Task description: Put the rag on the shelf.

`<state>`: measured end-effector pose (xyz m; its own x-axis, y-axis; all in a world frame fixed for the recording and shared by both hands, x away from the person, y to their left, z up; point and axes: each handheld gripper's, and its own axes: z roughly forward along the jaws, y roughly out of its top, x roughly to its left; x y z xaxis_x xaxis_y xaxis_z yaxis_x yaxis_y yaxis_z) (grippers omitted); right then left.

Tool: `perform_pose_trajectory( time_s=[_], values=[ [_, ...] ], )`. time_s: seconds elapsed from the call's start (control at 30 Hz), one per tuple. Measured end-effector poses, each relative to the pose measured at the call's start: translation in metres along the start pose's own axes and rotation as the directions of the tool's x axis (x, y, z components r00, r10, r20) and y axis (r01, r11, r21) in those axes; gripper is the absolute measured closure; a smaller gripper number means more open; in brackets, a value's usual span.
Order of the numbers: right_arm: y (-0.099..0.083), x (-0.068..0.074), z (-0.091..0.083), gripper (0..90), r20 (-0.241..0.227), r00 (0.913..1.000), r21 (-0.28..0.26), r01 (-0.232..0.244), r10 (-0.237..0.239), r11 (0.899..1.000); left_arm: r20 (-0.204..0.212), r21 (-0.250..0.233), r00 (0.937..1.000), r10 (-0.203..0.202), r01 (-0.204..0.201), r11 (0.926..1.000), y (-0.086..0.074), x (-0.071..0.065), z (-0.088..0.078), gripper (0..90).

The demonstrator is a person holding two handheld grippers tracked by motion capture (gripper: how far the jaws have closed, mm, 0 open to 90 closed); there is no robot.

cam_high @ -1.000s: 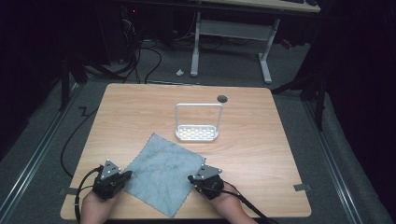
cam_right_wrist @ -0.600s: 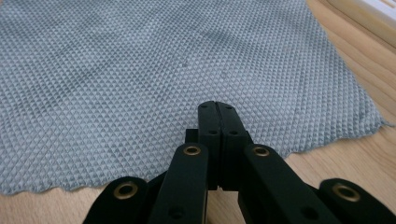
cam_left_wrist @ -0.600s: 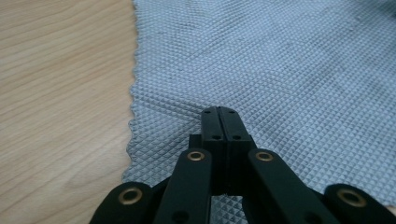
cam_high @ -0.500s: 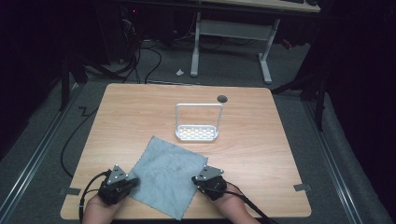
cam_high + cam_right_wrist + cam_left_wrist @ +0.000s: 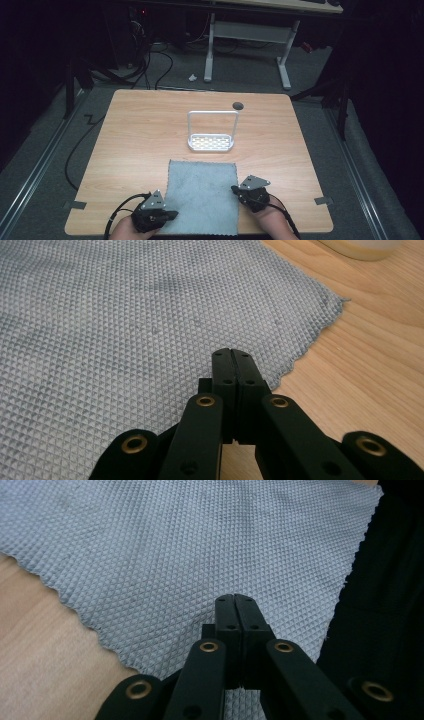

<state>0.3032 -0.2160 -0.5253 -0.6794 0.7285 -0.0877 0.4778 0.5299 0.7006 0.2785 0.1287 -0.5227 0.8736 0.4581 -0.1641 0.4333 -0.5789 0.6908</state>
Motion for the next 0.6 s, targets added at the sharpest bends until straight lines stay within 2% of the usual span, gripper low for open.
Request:
perform_pose_trajectory(
  time_s=[0.03,0.07,0.1,0.13,0.17,0.2,0.27,0.37,0.4,0.53,0.6],
  values=[
    [-0.001,-0.001,-0.001,87.3,0.004,1.0,0.001,-0.005,0.005,1.0,0.0,0.0,1.0,0.0,0.0,1.0,0.0,0.0,0.0,87.7],
    [-0.002,-0.002,-0.003,86.5,0.002,0.9999,-0.01,-0.011,0.011,1.0,-0.027,-0.024,0.9996,-0.007,0.006,0.9997,0.001,0.003,-0.005,87.5],
    [-0.004,-0.003,-0.006,86.5,-0.004,0.9995,-0.028,-0.03,0.03,0.999,-0.084,-0.094,0.9941,-0.068,0.06,0.9938,0.001,0.014,-0.018,87.5],
    [-0.004,-0.003,-0.006,86.5,-0.004,0.9995,-0.028,-0.03,0.03,0.999,-0.084,-0.094,0.9941,-0.068,0.06,0.9938,0.001,0.014,-0.018,87.6],
    [-0.006,-0.007,-0.017,86.5,-0.004,0.9983,-0.061,-0.059,0.059,0.996,-0.116,-0.126,0.9886,-0.096,0.081,0.9887,0.001,0.019,-0.025,87.7],
    [-0.006,-0.007,-0.017,86.5,-0.004,0.9983,-0.061,-0.059,0.059,0.996,-0.154,-0.144,0.981,-0.117,0.095,0.9849,0.001,0.024,-0.03,87.7],
    [-0.007,-0.013,-0.034,86.5,0.017,0.9974,-0.095,-0.068,0.07,0.993,-0.207,-0.157,0.9677,-0.145,0.113,0.9811,0.002,0.031,-0.035,87.9],
    [-0.011,-0.015,-0.041,86.5,0.024,0.9971,-0.095,-0.07,0.073,0.993,-0.267,-0.135,0.9525,-0.146,0.113,0.9845,0.009,0.036,-0.03,87.7],
    [-0.018,-0.016,-0.043,86.5,0.033,0.9971,-0.084,-0.065,0.068,0.994,-0.29,-0.125,0.945,-0.152,0.12,0.9849,0.012,0.039,-0.024,87.6],
    [-0.022,-0.017,-0.042,86.5,0.023,0.9947,-0.091,-0.097,0.1,0.991,-0.297,-0.122,0.9407,-0.163,0.132,0.9837,0.015,0.044,-0.014,87.7],
    [-0.022,-0.017,-0.042,86.5,0.022,0.9945,-0.093,-0.1,0.102,0.991,-0.296,-0.118,0.9413,-0.163,0.133,0.9841,0.017,0.044,-0.009,87.7]
  ],
)
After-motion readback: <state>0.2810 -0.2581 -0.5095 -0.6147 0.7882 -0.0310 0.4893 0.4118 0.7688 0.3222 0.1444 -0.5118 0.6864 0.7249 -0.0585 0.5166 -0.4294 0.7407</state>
